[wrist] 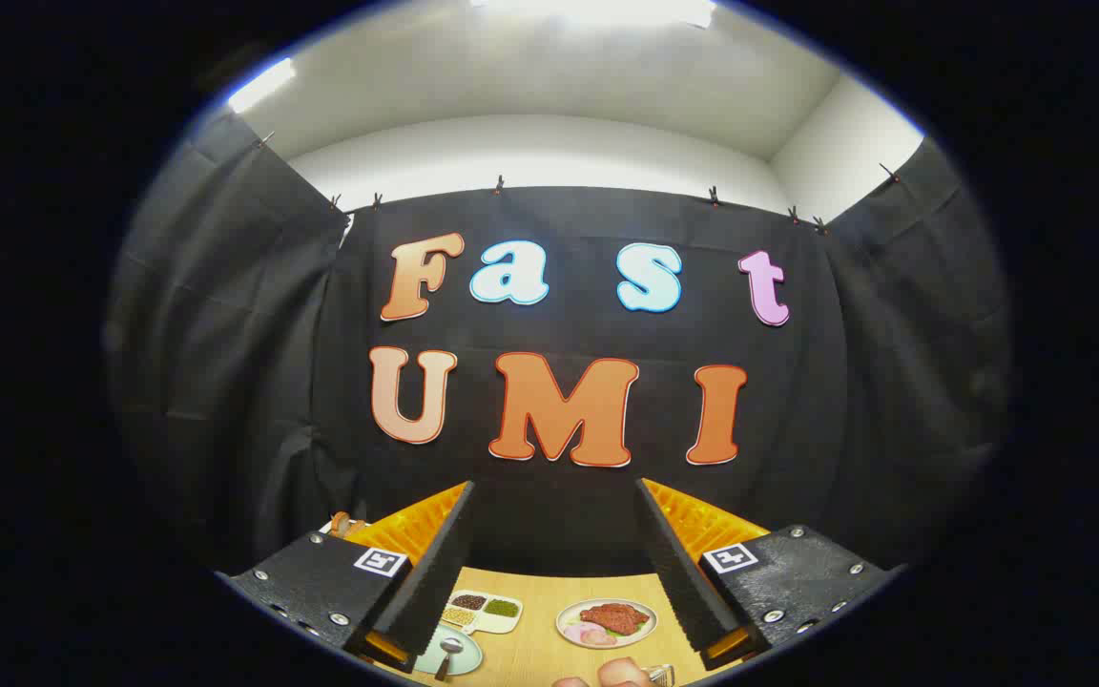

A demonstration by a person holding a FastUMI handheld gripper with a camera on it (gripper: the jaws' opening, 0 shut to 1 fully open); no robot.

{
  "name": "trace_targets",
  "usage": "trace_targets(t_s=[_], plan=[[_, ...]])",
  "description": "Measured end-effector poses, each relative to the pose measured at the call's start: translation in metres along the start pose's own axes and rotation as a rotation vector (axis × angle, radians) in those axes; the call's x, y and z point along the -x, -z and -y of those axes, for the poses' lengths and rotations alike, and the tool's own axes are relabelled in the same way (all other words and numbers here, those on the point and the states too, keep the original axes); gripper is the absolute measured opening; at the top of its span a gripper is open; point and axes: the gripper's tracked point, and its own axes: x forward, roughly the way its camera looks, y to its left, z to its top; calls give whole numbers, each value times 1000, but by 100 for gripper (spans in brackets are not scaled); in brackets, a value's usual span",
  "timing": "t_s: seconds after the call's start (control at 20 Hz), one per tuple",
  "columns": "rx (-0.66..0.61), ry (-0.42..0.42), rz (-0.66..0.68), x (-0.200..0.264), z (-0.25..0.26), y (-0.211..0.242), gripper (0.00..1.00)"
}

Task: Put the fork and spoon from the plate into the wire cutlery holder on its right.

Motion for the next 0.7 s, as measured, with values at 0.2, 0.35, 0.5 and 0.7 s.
trace_targets(t_s=[0.2,0.35,0.5,0.7], plan=[[-14,-30,9,-6,-4,0,97],[-7,-38,-12,-9,-6,7,97],[-35,-46,-46,-10,-10,18,97],[-51,-60,-86,-17,-15,30,97]])
